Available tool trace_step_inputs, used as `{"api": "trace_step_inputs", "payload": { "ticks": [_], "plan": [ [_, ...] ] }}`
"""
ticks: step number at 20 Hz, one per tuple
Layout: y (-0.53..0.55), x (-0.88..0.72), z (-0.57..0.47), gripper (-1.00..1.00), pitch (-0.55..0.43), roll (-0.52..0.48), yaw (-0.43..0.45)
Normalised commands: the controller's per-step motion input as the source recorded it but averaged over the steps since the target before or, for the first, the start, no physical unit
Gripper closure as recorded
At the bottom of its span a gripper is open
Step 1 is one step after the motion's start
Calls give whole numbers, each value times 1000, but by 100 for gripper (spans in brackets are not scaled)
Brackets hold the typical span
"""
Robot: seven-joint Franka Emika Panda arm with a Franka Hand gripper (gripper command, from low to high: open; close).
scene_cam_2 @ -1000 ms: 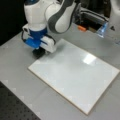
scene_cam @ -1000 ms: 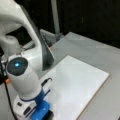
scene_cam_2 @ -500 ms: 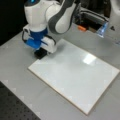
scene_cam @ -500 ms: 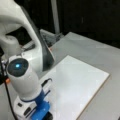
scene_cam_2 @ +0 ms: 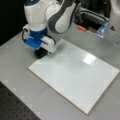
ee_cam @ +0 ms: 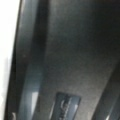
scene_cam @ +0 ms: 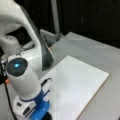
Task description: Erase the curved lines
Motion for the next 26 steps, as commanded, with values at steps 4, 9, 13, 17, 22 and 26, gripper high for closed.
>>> {"api": "trace_step_inputs", "payload": {
  "ticks": [4, 9, 13, 17, 22, 26],
  "plan": [
    [46, -159, 262, -100, 74, 76, -57],
    [185, -143, 246, -100, 43, 37, -46],
    [347, -168, 255, -100, 38, -7, -92],
    [463, -222, 256, -100, 47, -17, -120],
    [487, -229, 92, -100, -6, -42, -133],
    [611, -270, 8, -100, -133, -18, -170]
  ]
}}
